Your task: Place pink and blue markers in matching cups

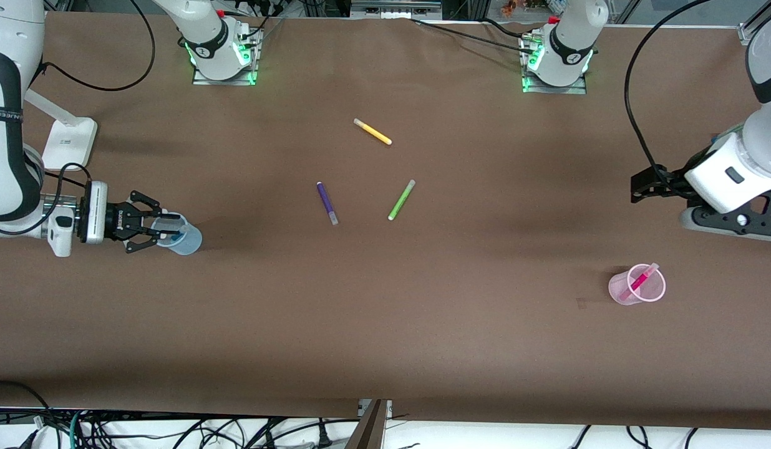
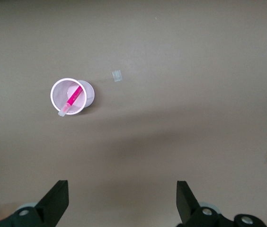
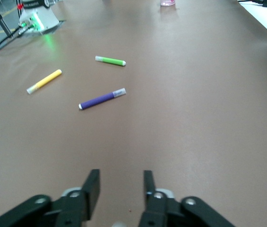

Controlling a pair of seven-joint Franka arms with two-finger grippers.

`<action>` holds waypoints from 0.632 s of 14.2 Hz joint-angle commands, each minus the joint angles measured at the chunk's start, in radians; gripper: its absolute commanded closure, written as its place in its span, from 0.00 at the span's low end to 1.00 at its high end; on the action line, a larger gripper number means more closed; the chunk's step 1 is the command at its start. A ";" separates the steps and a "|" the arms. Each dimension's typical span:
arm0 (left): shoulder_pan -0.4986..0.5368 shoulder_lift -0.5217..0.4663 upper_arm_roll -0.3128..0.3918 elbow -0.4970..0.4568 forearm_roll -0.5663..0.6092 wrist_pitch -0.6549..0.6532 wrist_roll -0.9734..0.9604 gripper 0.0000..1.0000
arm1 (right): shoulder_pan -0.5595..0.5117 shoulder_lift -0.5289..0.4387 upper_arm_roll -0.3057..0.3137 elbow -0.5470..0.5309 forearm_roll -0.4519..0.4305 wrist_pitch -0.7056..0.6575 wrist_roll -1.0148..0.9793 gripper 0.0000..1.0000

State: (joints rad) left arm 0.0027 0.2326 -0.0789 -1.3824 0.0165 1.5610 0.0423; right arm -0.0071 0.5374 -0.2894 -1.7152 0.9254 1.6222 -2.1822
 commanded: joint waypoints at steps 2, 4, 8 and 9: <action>0.051 -0.121 -0.005 -0.138 -0.041 0.059 0.005 0.00 | -0.027 0.003 0.006 0.066 0.012 -0.070 0.161 0.00; 0.039 -0.144 0.004 -0.159 -0.055 0.059 0.019 0.00 | -0.027 0.003 0.004 0.121 -0.008 -0.097 0.292 0.00; -0.030 -0.153 0.072 -0.176 -0.055 0.063 0.034 0.00 | -0.024 -0.004 0.003 0.233 -0.069 -0.125 0.638 0.00; -0.046 -0.157 0.092 -0.176 -0.055 0.063 0.034 0.00 | -0.022 -0.007 0.003 0.256 -0.083 -0.133 0.736 0.00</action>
State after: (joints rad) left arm 0.0039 0.1098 -0.0461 -1.5203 -0.0115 1.6040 0.0492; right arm -0.0226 0.5320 -0.2908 -1.5189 0.8785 1.5248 -1.6068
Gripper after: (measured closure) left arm 0.000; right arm 0.000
